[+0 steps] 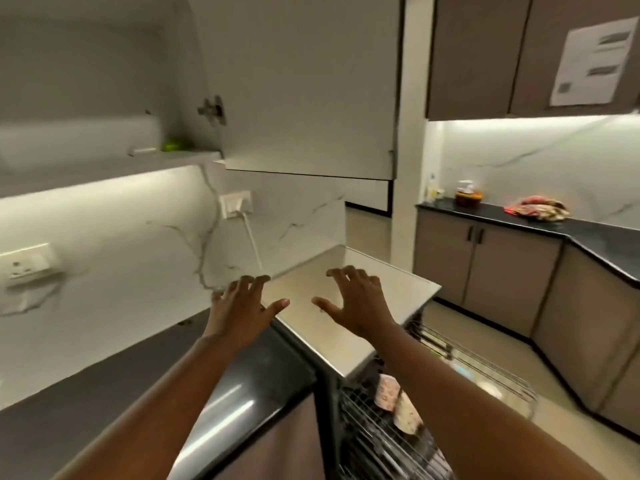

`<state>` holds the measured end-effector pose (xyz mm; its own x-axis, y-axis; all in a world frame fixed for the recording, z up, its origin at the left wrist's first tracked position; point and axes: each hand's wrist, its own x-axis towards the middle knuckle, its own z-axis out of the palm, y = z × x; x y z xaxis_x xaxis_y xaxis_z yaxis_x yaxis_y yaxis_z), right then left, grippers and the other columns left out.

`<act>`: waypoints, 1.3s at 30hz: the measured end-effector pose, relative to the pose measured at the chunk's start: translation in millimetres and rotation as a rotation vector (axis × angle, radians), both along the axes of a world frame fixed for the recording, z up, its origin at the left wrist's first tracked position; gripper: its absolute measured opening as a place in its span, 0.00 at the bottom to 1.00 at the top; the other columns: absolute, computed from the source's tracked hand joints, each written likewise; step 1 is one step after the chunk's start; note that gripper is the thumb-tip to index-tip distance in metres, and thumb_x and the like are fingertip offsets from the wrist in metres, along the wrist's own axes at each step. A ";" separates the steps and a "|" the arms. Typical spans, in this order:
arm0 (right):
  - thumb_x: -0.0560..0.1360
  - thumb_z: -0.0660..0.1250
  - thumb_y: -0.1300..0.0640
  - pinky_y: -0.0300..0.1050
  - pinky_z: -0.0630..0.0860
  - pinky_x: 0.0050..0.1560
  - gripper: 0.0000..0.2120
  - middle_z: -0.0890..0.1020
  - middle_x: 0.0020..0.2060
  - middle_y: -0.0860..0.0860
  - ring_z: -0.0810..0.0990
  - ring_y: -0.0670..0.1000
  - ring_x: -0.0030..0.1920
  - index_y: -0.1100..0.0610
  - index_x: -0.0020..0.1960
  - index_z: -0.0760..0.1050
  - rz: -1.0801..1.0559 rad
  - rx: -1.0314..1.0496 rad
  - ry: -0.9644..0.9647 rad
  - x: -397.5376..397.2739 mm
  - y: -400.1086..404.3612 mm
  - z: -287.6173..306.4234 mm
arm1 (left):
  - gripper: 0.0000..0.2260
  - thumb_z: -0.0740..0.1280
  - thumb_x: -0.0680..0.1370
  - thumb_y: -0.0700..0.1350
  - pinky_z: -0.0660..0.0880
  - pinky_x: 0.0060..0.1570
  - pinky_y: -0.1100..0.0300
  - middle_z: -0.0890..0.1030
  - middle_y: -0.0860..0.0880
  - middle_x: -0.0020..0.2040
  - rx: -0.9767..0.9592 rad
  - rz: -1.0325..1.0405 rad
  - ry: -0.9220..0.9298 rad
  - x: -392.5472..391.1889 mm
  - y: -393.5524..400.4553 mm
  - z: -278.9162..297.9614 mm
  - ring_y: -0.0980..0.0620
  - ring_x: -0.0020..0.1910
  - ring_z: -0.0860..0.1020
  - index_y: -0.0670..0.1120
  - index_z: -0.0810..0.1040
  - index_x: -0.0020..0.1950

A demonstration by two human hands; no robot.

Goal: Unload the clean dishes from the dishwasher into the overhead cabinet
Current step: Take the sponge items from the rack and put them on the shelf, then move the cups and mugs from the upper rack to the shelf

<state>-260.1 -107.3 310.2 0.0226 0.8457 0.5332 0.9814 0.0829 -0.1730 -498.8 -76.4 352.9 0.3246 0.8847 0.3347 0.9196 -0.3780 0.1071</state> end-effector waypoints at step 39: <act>0.73 0.62 0.32 0.51 0.76 0.58 0.32 0.76 0.63 0.50 0.75 0.53 0.62 0.47 0.72 0.65 -0.226 -0.752 0.257 349.1 -178.4 -235.8 | 0.33 0.66 0.74 0.64 0.70 0.64 0.41 0.70 0.46 0.69 -0.691 -0.013 0.116 334.3 -62.1 -275.9 0.44 0.68 0.71 0.53 0.62 0.75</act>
